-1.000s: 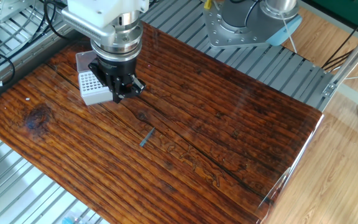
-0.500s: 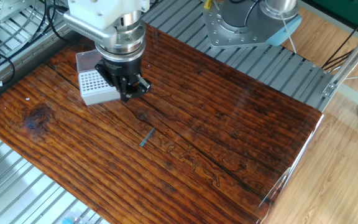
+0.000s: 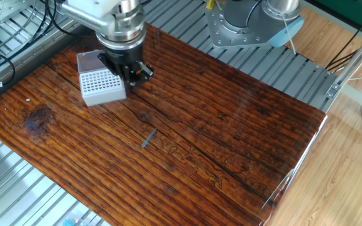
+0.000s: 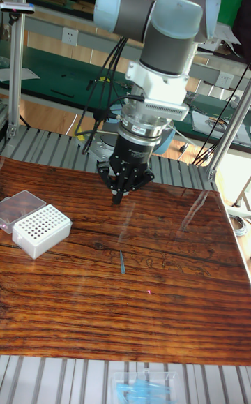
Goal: Insert a medium pipette tip into the holder for medium pipette tips
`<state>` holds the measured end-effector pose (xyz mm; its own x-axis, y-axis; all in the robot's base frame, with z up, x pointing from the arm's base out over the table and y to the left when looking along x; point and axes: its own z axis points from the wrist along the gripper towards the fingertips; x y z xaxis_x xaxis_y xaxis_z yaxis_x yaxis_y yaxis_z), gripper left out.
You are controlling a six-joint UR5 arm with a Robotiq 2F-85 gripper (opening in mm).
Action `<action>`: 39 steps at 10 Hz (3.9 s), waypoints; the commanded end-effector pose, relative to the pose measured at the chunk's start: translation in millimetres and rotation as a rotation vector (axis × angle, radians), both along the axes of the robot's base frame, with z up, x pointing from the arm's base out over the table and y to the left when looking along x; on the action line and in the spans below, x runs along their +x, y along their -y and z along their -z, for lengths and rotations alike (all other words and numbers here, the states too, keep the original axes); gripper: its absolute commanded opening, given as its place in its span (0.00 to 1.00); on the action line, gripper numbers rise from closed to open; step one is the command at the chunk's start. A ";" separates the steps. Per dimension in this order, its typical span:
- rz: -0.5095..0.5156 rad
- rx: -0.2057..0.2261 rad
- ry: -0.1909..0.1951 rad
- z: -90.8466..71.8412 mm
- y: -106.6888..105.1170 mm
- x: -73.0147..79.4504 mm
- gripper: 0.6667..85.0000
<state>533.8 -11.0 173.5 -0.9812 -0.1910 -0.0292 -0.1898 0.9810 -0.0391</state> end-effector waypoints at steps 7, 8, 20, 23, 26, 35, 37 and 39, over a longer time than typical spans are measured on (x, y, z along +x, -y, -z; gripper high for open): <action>0.076 0.014 0.017 14.0 -16.6 47.4 0.00; 0.076 0.011 0.023 16.4 -15.6 49.5 0.00; 0.077 0.006 -0.086 39.4 -23.8 18.4 0.14; 0.059 0.001 -0.051 87.4 -48.5 33.1 0.31; 0.105 -0.016 -0.074 102.1 -54.7 21.0 0.25; 0.096 -0.081 -0.166 112.8 -59.1 11.1 0.25; 0.098 -0.074 -0.121 125.6 -59.5 26.5 0.25; 0.100 -0.043 -0.104 135.7 -66.9 37.6 0.26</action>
